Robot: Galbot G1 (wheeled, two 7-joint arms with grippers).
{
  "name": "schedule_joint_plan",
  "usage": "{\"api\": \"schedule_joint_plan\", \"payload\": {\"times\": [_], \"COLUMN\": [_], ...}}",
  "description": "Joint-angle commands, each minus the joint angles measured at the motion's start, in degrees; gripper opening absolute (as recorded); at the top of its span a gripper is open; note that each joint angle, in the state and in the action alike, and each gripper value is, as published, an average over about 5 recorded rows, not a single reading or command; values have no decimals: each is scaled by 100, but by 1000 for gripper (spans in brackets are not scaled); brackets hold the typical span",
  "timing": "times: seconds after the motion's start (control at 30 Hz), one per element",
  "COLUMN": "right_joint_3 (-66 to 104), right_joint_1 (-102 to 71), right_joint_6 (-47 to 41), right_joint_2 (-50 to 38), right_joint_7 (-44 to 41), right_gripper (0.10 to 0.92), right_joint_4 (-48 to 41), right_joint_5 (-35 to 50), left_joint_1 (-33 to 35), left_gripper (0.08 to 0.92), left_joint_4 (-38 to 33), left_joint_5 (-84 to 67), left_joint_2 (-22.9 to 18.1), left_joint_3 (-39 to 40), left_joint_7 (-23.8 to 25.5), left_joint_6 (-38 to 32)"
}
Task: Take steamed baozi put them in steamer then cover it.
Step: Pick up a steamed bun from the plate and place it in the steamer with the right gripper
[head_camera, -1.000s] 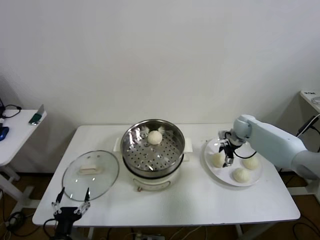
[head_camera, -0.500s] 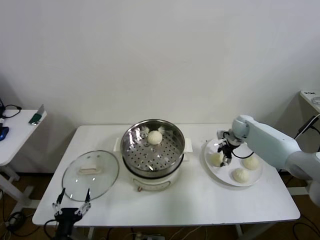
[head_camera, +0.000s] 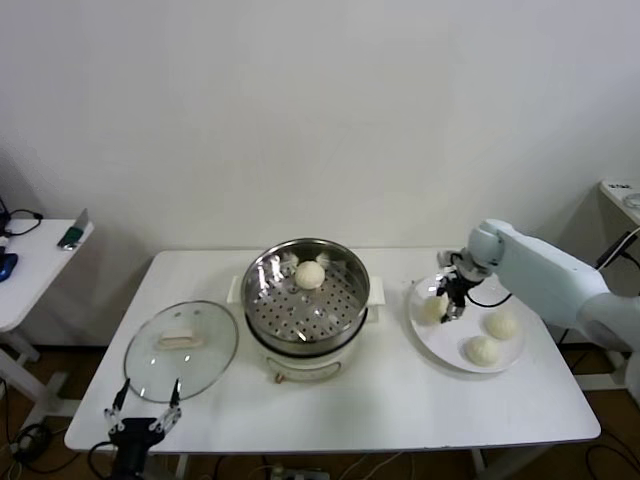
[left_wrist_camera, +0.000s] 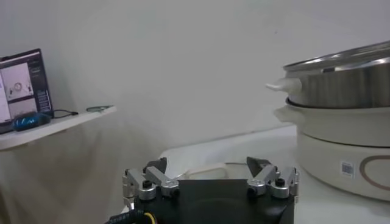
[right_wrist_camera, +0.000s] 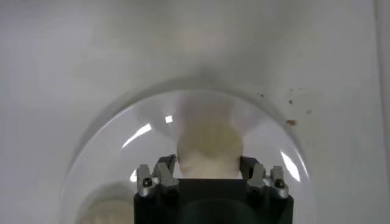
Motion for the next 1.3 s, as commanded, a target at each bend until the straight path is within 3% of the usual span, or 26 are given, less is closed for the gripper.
{"api": "schedule_joint_plan", "payload": {"times": [0.03, 0.3, 0.57, 0.67, 0.97, 1.3], "right_joint_3": [-1096, -2229, -2426, -2511, -2829, -2916], "right_joint_1": [1657, 3364, 3663, 3626, 3411, 2721], "right_joint_6": [-91, -311, -769, -912, -1075, -1112], "right_joint_2": [-23, 579, 1307, 1596, 2417, 3236], "right_joint_7": [-60, -20, 453, 704, 1155, 1279], "right_gripper": [685, 687, 687, 687, 687, 689], "right_joint_4": [470, 922, 1517, 1780, 2003, 1472], "right_joint_5": [1243, 2657, 3697, 4006, 4486, 4481], "left_joint_1": [-7, -55, 1, -28, -19, 147], "left_gripper": [823, 823, 823, 823, 823, 823], "left_joint_4": [-10, -69, -121, -137, -193, -229], "left_joint_5": [11, 135, 213, 316, 372, 235], "left_joint_2": [-10, 11, 96, 111, 224, 345], "left_joint_3": [29, 203, 344, 373, 419, 372], "left_joint_7": [-22, -44, -78, -305, -557, -674], "left_joint_6": [31, 61, 7, 164, 280, 209]}}
